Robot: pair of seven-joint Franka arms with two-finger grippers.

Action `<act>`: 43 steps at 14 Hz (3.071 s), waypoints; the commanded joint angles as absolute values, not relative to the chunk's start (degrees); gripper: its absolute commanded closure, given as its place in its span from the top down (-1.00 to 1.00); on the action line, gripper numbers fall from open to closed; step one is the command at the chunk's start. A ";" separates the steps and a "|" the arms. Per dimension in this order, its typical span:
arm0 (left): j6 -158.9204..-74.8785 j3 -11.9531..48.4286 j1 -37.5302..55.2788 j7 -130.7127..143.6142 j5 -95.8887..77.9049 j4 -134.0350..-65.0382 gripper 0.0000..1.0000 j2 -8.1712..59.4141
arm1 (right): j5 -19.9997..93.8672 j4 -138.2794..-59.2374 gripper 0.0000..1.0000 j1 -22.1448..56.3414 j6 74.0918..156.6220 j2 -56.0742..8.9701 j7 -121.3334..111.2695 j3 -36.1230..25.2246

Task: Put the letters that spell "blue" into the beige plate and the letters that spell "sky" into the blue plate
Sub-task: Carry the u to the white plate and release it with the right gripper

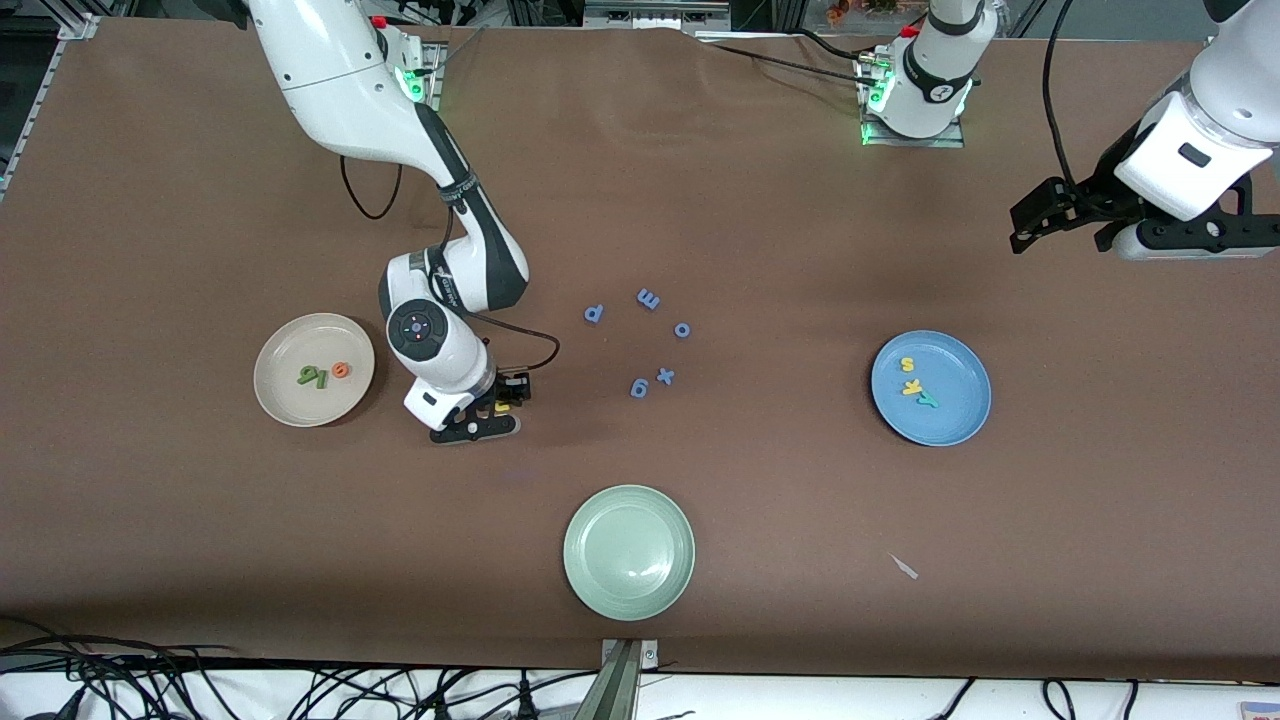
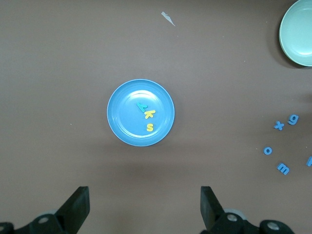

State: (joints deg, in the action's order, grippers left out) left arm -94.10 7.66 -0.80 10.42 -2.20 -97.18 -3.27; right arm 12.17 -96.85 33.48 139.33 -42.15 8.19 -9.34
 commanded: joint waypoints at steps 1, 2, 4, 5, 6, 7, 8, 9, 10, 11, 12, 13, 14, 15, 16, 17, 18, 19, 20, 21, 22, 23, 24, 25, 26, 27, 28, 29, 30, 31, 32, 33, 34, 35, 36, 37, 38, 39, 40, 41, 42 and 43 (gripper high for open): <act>-93.34 7.91 -0.88 10.11 -0.88 -96.77 1.00 -3.43 | 13.18 -97.73 -0.11 34.10 140.10 -42.01 8.61 -9.40; -93.34 8.00 -0.88 10.11 -0.88 -96.85 1.00 -3.43 | 13.27 -97.73 -0.17 34.10 140.10 -41.92 8.96 -9.32; -93.34 8.00 -0.88 10.11 -0.88 -96.77 1.00 -3.34 | 13.18 -97.65 -0.25 34.10 140.10 -41.92 9.93 -9.40; -93.25 8.00 -0.88 10.11 -0.88 -96.85 1.00 -3.43 | 13.27 -97.56 -0.30 34.10 140.10 -41.92 9.93 -9.40; -93.25 7.91 -0.88 10.11 -0.88 -96.86 1.00 -3.43 | 13.18 -97.56 -0.33 34.10 140.01 -41.92 9.93 -9.32; -93.25 7.91 -0.88 10.11 -0.88 -96.77 1.00 -3.34 | 13.18 -97.47 -0.39 34.10 140.01 -41.92 9.93 -9.40; -93.25 7.91 -0.88 10.11 -0.88 -96.85 1.00 -3.34 | 13.18 -97.12 -0.39 34.01 139.84 -41.75 9.50 -9.40; -93.25 7.91 -0.88 9.93 -0.88 -96.86 1.00 -3.34 | 13.18 -96.95 -0.43 33.67 139.49 -41.49 9.14 -9.40; -93.25 7.91 -0.88 10.02 -0.88 -96.86 1.00 -3.34 | 13.18 -96.68 -0.45 33.49 138.35 -41.14 9.05 -9.67; -93.25 7.91 -0.88 10.02 -0.88 -96.86 1.00 -3.34 | 13.18 -95.90 -0.49 33.23 136.60 -40.61 8.79 -9.84; -93.25 7.91 -0.88 10.02 -0.88 -96.86 1.00 -3.34 | 13.18 -95.54 -0.52 32.61 134.49 -40.26 8.53 -9.93; -93.25 7.91 -0.88 10.02 -0.88 -96.86 1.00 -3.34 | 13.10 -95.36 -0.52 31.91 133.08 -39.38 8.26 -10.02; -93.25 7.91 -0.88 10.02 -0.88 -96.77 1.00 -3.34 | 13.10 -95.36 -0.52 31.12 131.24 -38.50 6.87 -10.19; -93.25 7.91 -0.88 10.02 -0.88 -96.85 1.00 -3.34 | 13.10 -95.36 -0.53 30.33 128.61 -37.37 4.33 -11.07; -93.25 7.91 -0.88 10.02 -0.88 -96.86 1.00 -3.43 | 13.18 -95.62 -0.54 29.97 125.89 -36.48 2.04 -12.38; -93.25 7.91 -0.88 10.02 -0.88 -96.86 1.00 -3.34 | 13.18 -96.06 -0.58 29.88 123.60 -35.43 -0.41 -13.87; -93.25 7.91 -0.88 10.02 -0.88 -96.86 1.00 -3.43 | 13.18 -96.50 -0.60 29.88 121.31 -34.72 -2.44 -15.71; -93.25 7.91 -0.88 10.02 -0.88 -96.86 1.00 -3.34 | 13.18 -96.59 -0.60 29.88 119.64 -34.19 -4.11 -17.30; -93.16 7.91 -0.88 10.02 -0.88 -96.86 1.00 -3.43 | 13.18 -96.59 -0.60 29.88 117.97 -34.19 -5.26 -18.97; -93.16 7.91 -0.97 10.02 -0.88 -96.86 1.00 -3.34 | 13.18 -96.59 -0.60 29.88 116.30 -34.19 -6.14 -20.81; -93.25 7.91 -0.88 10.02 -0.79 -96.86 1.00 -3.34 | 13.18 -96.59 -0.60 29.62 114.63 -34.19 -7.89 -22.48; -93.25 7.91 -0.88 10.02 -0.79 -96.77 1.00 -3.34 | 13.18 -96.59 -0.60 28.40 112.96 -34.19 -9.04 -23.11; -93.25 7.91 -0.88 10.02 -0.79 -96.85 1.00 -3.43 | 13.18 -96.59 -0.60 26.82 111.37 -34.28 -9.84 -23.20; -93.25 7.91 -0.88 10.02 -0.79 -96.86 1.00 -3.43 | 13.18 -96.68 -0.60 25.15 110.92 -34.54 -10.80 -23.20; -93.25 7.91 -0.88 10.02 -0.79 -96.77 1.00 -3.34 | 13.18 -96.94 -0.56 24.18 110.92 -34.80 -11.42 -23.20; -93.25 7.91 -0.88 10.02 -0.79 -96.85 1.00 -3.34 | 13.18 -97.20 -0.26 23.13 110.92 -35.33 -11.34 -23.20; -93.25 8.00 -0.88 10.02 -0.79 -96.86 1.00 -3.34 | 13.18 -97.03 0.85 22.77 111.00 -35.77 -10.82 -23.20; -93.25 7.91 -0.88 10.02 -0.79 -96.86 1.00 -3.34 | 13.18 -96.77 1.00 22.76 110.92 -35.68 -10.55 -23.20; -93.25 7.91 -0.88 10.02 -0.79 -96.77 1.00 -3.34 | 13.18 -96.33 1.00 23.20 110.48 -35.25 -10.46 -23.03; -93.25 7.91 -0.88 10.02 -0.79 -96.85 1.00 -3.34 | 13.18 -94.85 1.00 23.29 109.17 -35.07 -10.37 -22.94; -93.25 7.91 -0.88 10.02 -0.79 -96.86 1.00 -3.34 | 13.18 -93.53 1.00 23.29 107.51 -35.07 -9.76 -22.77; -93.25 7.91 -0.88 10.02 -0.79 -96.86 1.00 -3.34 | 13.18 -92.38 1.00 23.38 106.45 -35.16 -8.19 -22.68; -93.25 7.91 -0.88 10.02 -0.79 -96.86 1.00 -3.34 | 13.18 -91.50 1.00 24.25 106.00 -35.07 -6.69 -22.59; -93.25 7.91 -0.88 10.02 -0.79 -96.86 1.00 -3.34 | 13.18 -90.45 1.00 24.87 104.95 -34.98 -5.20 -22.67; -93.25 7.91 -0.97 10.02 -0.79 -96.86 1.00 -3.34 | 13.18 -88.96 1.00 25.48 102.68 -34.98 -3.88 -22.59; -93.25 7.91 -0.97 10.02 -0.79 -96.86 1.00 -3.34 | 13.18 -87.12 1.00 25.75 100.31 -34.98 -3.08 -22.59; -93.25 7.91 -0.97 10.02 -0.79 -96.86 1.00 -3.34 | 13.18 -85.45 1.00 26.19 97.76 -34.98 -2.29 -22.59; -93.25 7.91 -0.88 10.02 -0.79 -96.86 1.00 -3.34 | 13.18 -84.47 1.00 26.63 95.12 -34.46 -1.94 -22.59; -93.25 7.91 -0.97 10.02 -0.79 -96.86 1.00 -3.34 | 13.10 -84.20 1.00 26.80 92.92 -33.15 -1.76 -22.67; -93.25 7.91 -0.88 10.02 -0.79 -96.86 1.00 -3.34 | 13.10 -84.11 1.00 26.81 91.60 -31.83 -1.76 -22.68; -93.25 7.91 -0.88 10.11 -0.79 -96.86 1.00 -3.34 | 12.83 -84.11 1.00 26.81 90.36 -30.08 -1.84 -22.68; -93.25 7.91 -0.88 10.11 -0.79 -96.86 1.00 -3.34 | 12.57 -84.11 1.00 26.81 89.31 -28.75 -1.85 -22.68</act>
